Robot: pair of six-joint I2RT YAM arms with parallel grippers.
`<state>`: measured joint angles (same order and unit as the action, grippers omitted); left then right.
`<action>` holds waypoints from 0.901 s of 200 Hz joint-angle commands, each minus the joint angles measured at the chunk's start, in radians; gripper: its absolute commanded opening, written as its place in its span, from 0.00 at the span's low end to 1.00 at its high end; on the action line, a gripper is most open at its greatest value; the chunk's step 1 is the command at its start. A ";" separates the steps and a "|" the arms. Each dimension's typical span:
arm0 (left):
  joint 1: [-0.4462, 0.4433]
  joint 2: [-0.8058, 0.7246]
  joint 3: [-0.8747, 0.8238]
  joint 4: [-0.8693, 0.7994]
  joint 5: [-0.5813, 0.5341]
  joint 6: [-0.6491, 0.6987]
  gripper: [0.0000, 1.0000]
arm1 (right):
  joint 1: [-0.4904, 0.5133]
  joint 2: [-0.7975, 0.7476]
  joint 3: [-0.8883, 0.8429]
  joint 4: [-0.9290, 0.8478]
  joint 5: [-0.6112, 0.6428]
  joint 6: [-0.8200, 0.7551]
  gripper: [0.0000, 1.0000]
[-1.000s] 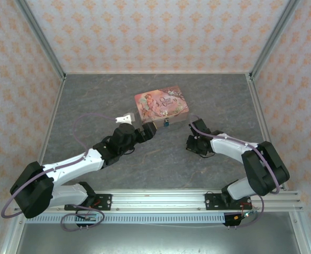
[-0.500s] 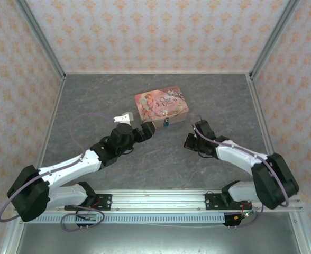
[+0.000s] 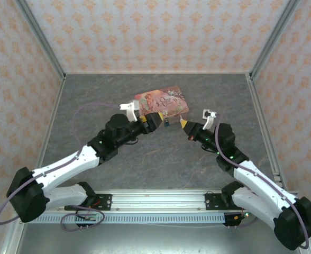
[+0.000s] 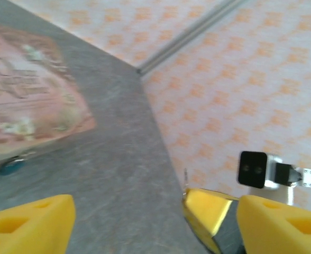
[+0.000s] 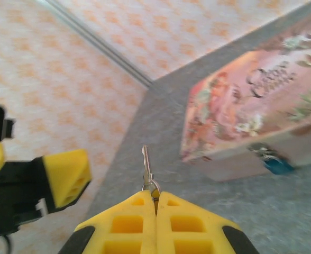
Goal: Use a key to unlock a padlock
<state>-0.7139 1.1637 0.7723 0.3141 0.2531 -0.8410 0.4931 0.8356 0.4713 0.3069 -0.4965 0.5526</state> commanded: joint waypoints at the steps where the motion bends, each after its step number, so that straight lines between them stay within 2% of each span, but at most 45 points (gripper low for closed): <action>1: -0.014 0.058 0.058 0.111 0.156 -0.011 0.73 | 0.007 -0.009 0.043 0.079 -0.107 -0.011 0.00; 67: -0.058 0.178 0.143 0.142 0.219 -0.006 0.62 | 0.038 0.000 0.067 0.075 -0.135 -0.027 0.00; 138: -0.066 0.192 0.111 0.175 0.135 -0.040 0.48 | 0.045 0.015 0.069 0.072 -0.155 -0.034 0.00; 180: -0.066 0.195 0.106 0.174 0.118 -0.043 0.34 | 0.047 0.016 0.063 0.067 -0.159 -0.033 0.00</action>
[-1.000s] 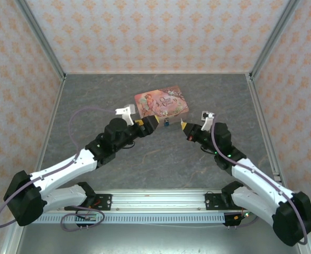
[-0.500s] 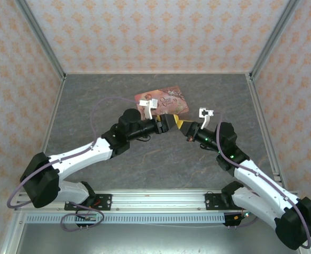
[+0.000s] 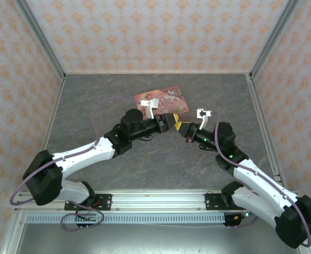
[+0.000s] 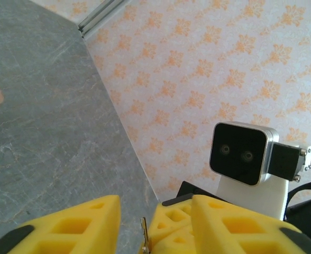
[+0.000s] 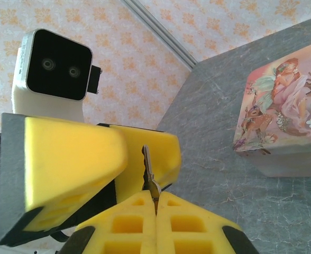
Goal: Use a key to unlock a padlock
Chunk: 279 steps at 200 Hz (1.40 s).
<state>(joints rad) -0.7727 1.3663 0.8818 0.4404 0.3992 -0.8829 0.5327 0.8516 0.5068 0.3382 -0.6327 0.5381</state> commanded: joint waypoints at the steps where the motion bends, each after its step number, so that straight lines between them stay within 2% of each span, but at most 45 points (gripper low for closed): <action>1: -0.008 -0.007 -0.003 0.048 -0.027 -0.001 0.34 | 0.007 0.000 0.027 0.036 -0.024 -0.019 0.00; 79: -0.008 -0.039 -0.027 0.033 -0.057 0.013 0.00 | 0.008 -0.003 0.038 0.022 -0.019 -0.009 0.00; 112: -0.007 -0.075 -0.025 -0.012 -0.076 0.044 0.00 | 0.008 -0.018 0.052 0.013 -0.024 -0.008 0.04; 187: -0.007 -0.181 -0.051 -0.072 -0.145 0.094 0.00 | 0.005 -0.023 0.117 -0.036 -0.004 -0.063 0.47; 232: -0.005 -0.242 -0.067 -0.100 -0.175 0.116 0.00 | -0.038 -0.029 0.100 0.052 -0.090 0.008 0.74; 258: -0.006 -0.272 -0.069 -0.109 -0.171 0.121 0.00 | -0.056 -0.022 0.066 0.160 -0.126 0.081 0.82; 279: -0.007 -0.280 -0.072 -0.102 -0.162 0.107 0.00 | -0.056 0.007 0.069 0.212 -0.191 0.125 0.83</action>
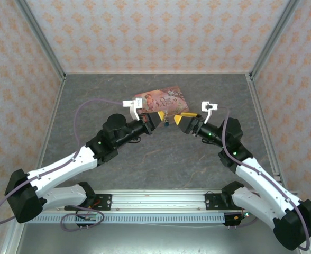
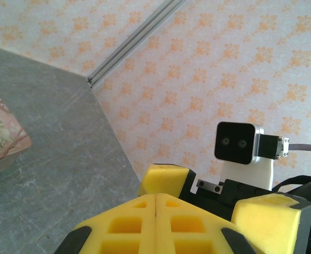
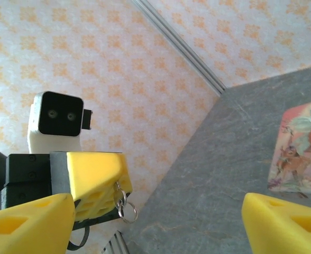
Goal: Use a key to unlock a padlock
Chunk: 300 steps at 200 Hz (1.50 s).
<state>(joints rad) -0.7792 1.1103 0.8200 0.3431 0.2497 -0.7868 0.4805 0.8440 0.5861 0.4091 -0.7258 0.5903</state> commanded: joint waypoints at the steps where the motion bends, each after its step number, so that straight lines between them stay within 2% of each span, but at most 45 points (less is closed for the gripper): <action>1: 0.001 -0.024 -0.010 -0.004 -0.012 0.010 0.00 | -0.003 0.017 -0.011 0.144 -0.102 0.074 0.83; 36: 0.000 -0.019 -0.012 0.036 0.008 -0.021 0.00 | 0.025 0.053 -0.013 0.198 -0.121 0.105 0.77; 76: 0.000 -0.018 -0.016 0.048 0.012 -0.031 0.00 | 0.065 0.107 0.004 0.215 -0.121 0.104 0.66; 175: 0.001 -0.004 -0.015 0.051 0.013 -0.034 0.00 | 0.081 0.171 0.036 0.249 -0.129 0.120 0.45; 210: 0.000 0.001 -0.012 0.048 0.015 -0.033 0.00 | 0.082 0.174 0.040 0.255 -0.138 0.127 0.41; 300: 0.000 0.008 -0.007 0.047 0.015 -0.034 0.00 | 0.087 0.198 0.046 0.277 -0.147 0.144 0.39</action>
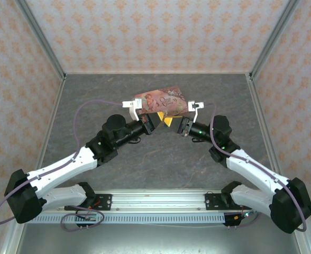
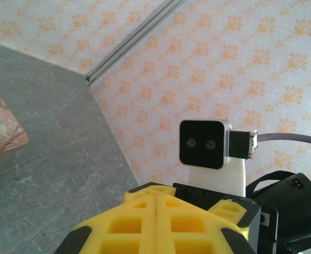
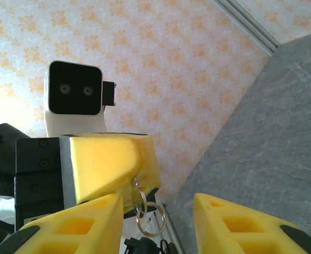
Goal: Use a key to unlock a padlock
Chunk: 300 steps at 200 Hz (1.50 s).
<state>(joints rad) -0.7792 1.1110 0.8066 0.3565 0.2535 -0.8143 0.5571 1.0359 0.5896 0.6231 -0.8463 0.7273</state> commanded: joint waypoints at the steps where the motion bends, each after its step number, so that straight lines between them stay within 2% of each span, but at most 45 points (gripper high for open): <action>1: 0.001 0.007 0.005 0.034 0.012 -0.006 0.00 | 0.011 0.005 0.042 0.063 -0.027 0.008 0.39; 39: 0.000 0.009 0.007 0.034 0.011 -0.006 0.00 | 0.020 0.019 0.048 0.066 -0.030 0.008 0.39; 86: 0.000 0.012 0.005 0.032 0.012 -0.005 0.00 | 0.022 0.024 0.052 0.066 -0.033 0.010 0.33; 169: 0.001 0.019 0.009 0.030 0.012 -0.005 0.00 | 0.021 0.021 0.046 0.054 -0.024 0.007 0.11; 198: 0.000 0.015 0.011 0.010 0.002 0.000 0.00 | 0.021 0.001 0.044 0.001 -0.003 -0.022 0.03; 244: 0.003 -0.012 0.026 -0.089 -0.050 0.051 0.32 | 0.022 -0.066 0.042 -0.205 0.082 -0.133 0.01; 265: 0.026 -0.030 0.033 -0.161 -0.082 0.063 0.51 | 0.022 -0.099 0.042 -0.338 0.152 -0.195 0.01; 279: 0.061 -0.034 0.034 -0.210 -0.094 0.061 0.63 | 0.021 -0.115 0.050 -0.452 0.236 -0.238 0.00; 300: 0.124 -0.019 0.041 -0.284 -0.101 0.066 0.73 | 0.022 -0.130 0.070 -0.639 0.412 -0.292 0.00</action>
<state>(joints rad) -0.7124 1.1004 0.8124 0.1894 0.1974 -0.7662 0.5735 0.9321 0.6109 0.2279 -0.6502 0.5377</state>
